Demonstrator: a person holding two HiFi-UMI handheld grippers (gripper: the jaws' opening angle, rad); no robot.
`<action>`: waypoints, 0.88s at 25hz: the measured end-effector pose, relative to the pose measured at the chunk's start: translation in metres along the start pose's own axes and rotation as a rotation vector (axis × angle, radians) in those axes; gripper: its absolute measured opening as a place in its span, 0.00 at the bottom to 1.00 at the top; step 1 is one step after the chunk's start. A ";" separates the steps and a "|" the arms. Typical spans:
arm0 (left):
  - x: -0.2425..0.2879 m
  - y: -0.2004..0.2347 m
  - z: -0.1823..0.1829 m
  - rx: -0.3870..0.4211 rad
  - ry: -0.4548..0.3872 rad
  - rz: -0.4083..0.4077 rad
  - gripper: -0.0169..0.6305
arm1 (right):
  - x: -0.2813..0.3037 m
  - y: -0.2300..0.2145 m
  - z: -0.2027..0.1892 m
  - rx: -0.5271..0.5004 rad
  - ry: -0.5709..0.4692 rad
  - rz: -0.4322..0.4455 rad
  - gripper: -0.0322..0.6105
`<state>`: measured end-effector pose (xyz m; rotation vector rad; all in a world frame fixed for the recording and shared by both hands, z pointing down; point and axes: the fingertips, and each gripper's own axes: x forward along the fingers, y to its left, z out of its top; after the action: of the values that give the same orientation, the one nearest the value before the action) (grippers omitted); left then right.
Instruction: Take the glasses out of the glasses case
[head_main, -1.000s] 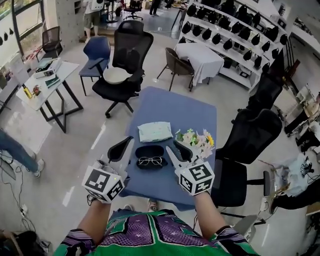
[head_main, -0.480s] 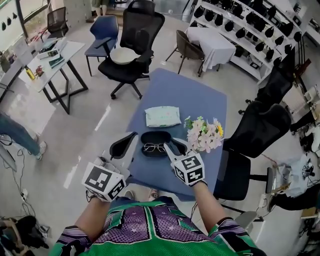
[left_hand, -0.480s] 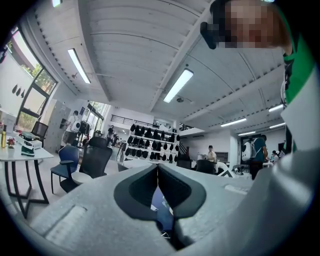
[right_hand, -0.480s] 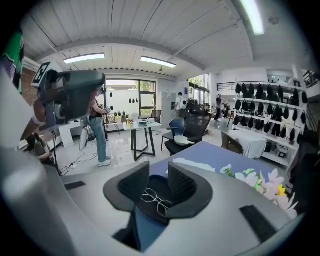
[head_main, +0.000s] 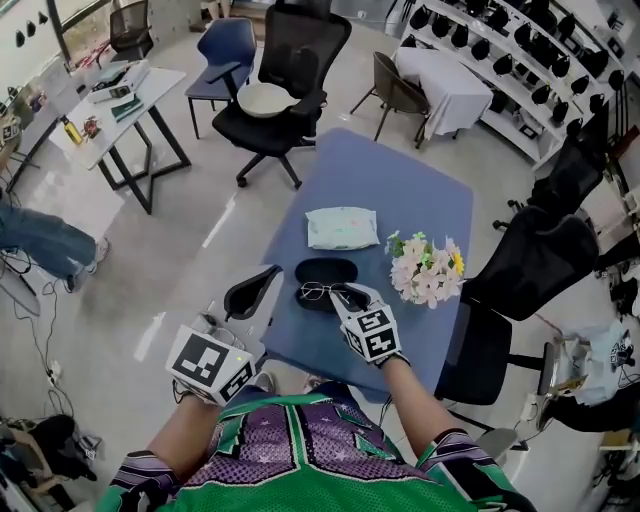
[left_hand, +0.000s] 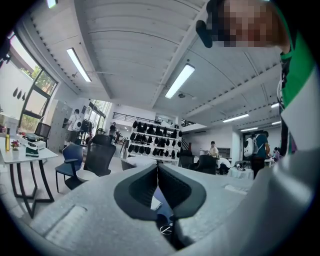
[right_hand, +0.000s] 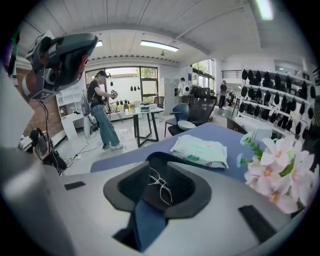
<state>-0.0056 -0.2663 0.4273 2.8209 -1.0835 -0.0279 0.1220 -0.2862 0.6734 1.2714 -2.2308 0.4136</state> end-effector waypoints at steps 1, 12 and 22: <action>0.000 0.002 -0.001 0.001 0.001 0.004 0.05 | 0.005 0.000 -0.006 0.007 0.014 0.003 0.21; -0.003 0.009 -0.009 -0.019 0.019 0.031 0.05 | 0.041 -0.001 -0.053 -0.019 0.141 0.008 0.21; -0.003 0.016 -0.003 -0.016 0.027 0.060 0.05 | 0.055 0.000 -0.066 -0.109 0.229 0.010 0.21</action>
<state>-0.0184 -0.2759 0.4325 2.7655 -1.1560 0.0068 0.1185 -0.2911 0.7595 1.0993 -2.0389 0.4138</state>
